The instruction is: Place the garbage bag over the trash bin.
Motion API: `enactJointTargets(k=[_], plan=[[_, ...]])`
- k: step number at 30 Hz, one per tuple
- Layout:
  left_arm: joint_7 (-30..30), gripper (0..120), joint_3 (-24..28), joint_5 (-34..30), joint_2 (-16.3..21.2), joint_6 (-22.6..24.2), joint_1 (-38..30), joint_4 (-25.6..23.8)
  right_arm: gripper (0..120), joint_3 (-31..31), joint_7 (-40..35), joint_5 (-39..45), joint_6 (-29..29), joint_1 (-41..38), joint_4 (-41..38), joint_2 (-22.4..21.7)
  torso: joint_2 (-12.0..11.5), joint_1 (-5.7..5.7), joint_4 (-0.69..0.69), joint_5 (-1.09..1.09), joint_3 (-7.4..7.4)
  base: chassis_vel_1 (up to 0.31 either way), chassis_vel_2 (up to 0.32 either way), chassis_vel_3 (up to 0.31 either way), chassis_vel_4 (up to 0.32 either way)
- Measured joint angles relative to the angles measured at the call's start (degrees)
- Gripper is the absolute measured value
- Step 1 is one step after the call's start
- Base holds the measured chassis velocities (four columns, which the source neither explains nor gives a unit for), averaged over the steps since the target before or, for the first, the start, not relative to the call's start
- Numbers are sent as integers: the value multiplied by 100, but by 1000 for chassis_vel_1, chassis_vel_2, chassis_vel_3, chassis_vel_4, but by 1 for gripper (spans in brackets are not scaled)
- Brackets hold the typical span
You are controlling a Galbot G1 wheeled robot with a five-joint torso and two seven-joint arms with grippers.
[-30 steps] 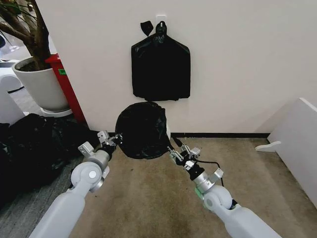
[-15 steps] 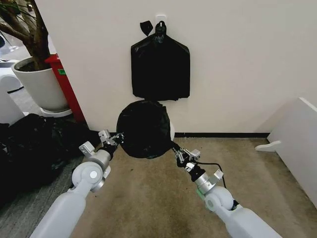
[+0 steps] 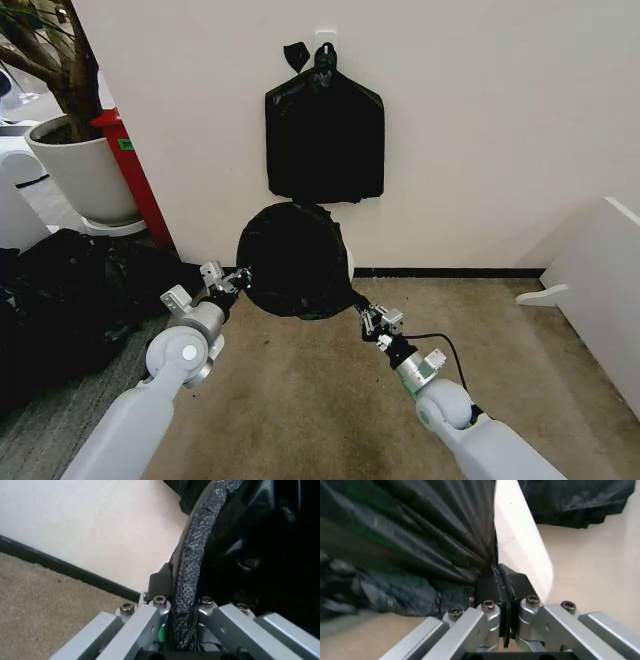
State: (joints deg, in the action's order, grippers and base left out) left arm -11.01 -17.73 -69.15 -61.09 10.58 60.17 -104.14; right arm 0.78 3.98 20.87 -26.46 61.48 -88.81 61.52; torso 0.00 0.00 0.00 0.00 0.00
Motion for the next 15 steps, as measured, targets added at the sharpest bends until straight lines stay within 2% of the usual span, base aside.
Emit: enactJointTargets(k=[4,6,8,9,10,11,14,15], plan=[[2,1,0,8,-12,-1,10,-13,0,33,-114,-407,-395,-2,98,19,0,0,0,0,0,0,0,0,0],[2,1,5,26,-24,-17,21,-15,8,-17,10,-618,-757,-35,260,23,0,0,1,0,0,0,0,0,0],[2,1,6,34,-36,-47,22,-15,16,-237,568,-718,-1112,-78,518,26,0,0,1,0,0,0,0,0,0],[2,1,6,39,-39,-64,22,-14,21,-418,1106,-668,-1296,-96,689,23,0,0,1,1,0,0,0,0,0],[2,1,6,39,-39,-64,22,-14,21,-418,1106,-668,-1296,-96,689,23,0,0,1,1,0,0,0,0,0],[-5,1,9,58,-42,-82,19,2,26,-633,1787,-456,-1458,-107,847,18,0,0,0,1,0,0,0,0,0],[-62,1,39,148,-56,-99,-7,82,38,-1047,3593,859,-1569,-107,1020,-23,0,0,0,1,0,0,0,0,0],[-119,1,65,234,-67,-80,-20,121,43,-1091,3842,1325,-1519,-80,974,-54,0,0,-1,1,0,0,0,0,0]])
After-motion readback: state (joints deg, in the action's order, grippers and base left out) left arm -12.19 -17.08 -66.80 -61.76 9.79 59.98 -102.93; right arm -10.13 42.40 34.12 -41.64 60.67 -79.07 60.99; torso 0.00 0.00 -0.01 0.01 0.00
